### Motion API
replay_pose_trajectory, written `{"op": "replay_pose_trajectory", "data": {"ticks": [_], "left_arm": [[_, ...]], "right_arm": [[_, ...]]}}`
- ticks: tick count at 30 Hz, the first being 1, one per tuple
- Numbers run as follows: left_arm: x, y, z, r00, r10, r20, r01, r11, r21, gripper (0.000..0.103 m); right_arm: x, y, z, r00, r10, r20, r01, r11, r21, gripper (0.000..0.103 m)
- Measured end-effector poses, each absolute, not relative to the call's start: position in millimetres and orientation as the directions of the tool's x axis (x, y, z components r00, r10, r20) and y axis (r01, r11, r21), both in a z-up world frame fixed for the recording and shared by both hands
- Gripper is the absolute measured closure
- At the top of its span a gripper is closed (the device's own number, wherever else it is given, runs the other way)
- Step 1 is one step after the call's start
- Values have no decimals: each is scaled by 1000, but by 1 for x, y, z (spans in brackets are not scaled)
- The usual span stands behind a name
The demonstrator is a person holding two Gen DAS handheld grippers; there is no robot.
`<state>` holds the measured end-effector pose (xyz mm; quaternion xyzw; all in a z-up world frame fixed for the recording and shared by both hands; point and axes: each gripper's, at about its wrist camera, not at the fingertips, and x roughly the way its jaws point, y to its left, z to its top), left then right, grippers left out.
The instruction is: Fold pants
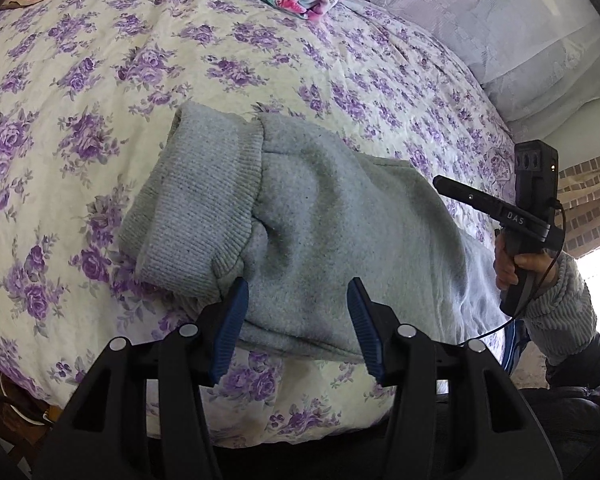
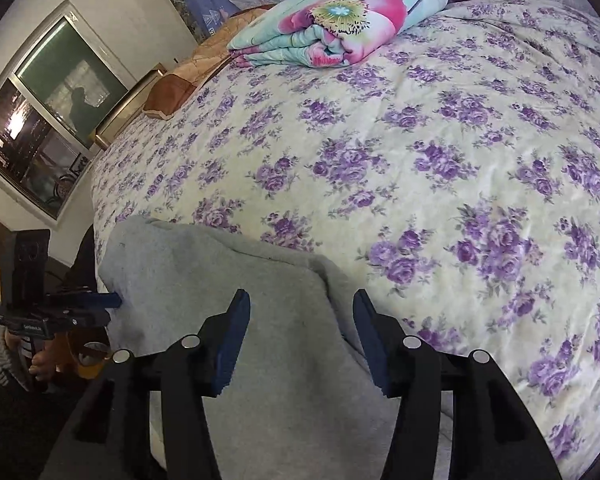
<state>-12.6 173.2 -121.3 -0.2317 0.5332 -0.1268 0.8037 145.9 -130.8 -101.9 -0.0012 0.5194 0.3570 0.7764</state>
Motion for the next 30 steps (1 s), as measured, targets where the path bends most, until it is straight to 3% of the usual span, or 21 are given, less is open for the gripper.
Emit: {"op": "replay_pose_trajectory", "data": {"ticks": [1, 2, 4, 7, 8, 9, 17, 19, 25, 28, 30], "left_arm": [[-12, 173, -122, 398, -451, -799, -45, 860, -508, 53], [-11, 173, -122, 397, -451, -799, -46, 860, -509, 53], [-10, 172, -122, 393, -449, -803, -48, 862, -505, 53], [-9, 172, -121, 391, -443, -806, -55, 864, -501, 53], [-8, 171, -121, 391, -439, -809, -55, 866, -497, 53], [-8, 170, -122, 389, -432, -814, -53, 871, -488, 54], [-4, 170, -129, 385, -400, -832, -44, 892, -449, 69], [-7, 174, -124, 384, -410, -827, -62, 882, -466, 69], [-20, 176, -91, 453, -395, -799, -28, 890, -456, 68], [-15, 175, -85, 469, -406, -784, 0, 888, -459, 65], [-6, 171, -98, 437, -372, -819, -2, 910, -415, 61]], "right_arm": [[149, -135, -107, 191, 550, -813, -544, 749, 379, 51], [152, -139, -113, 171, 555, -814, -528, 749, 400, 61], [156, -139, -124, 124, 583, -803, -511, 731, 452, 70], [150, -129, -131, 96, 587, -804, -539, 710, 454, 78], [148, -124, -130, 115, 575, -810, -561, 710, 425, 93], [148, -121, -127, 145, 562, -814, -576, 717, 393, 97], [176, -128, -160, 155, 540, -828, -468, 778, 419, 96], [175, -141, -153, 158, 581, -798, -417, 772, 480, 88], [135, -151, -97, 313, 582, -751, -453, 786, 420, 87], [122, -136, -98, 284, 597, -750, -477, 767, 429, 87], [122, -121, -116, 268, 571, -776, -467, 782, 414, 88]]}}
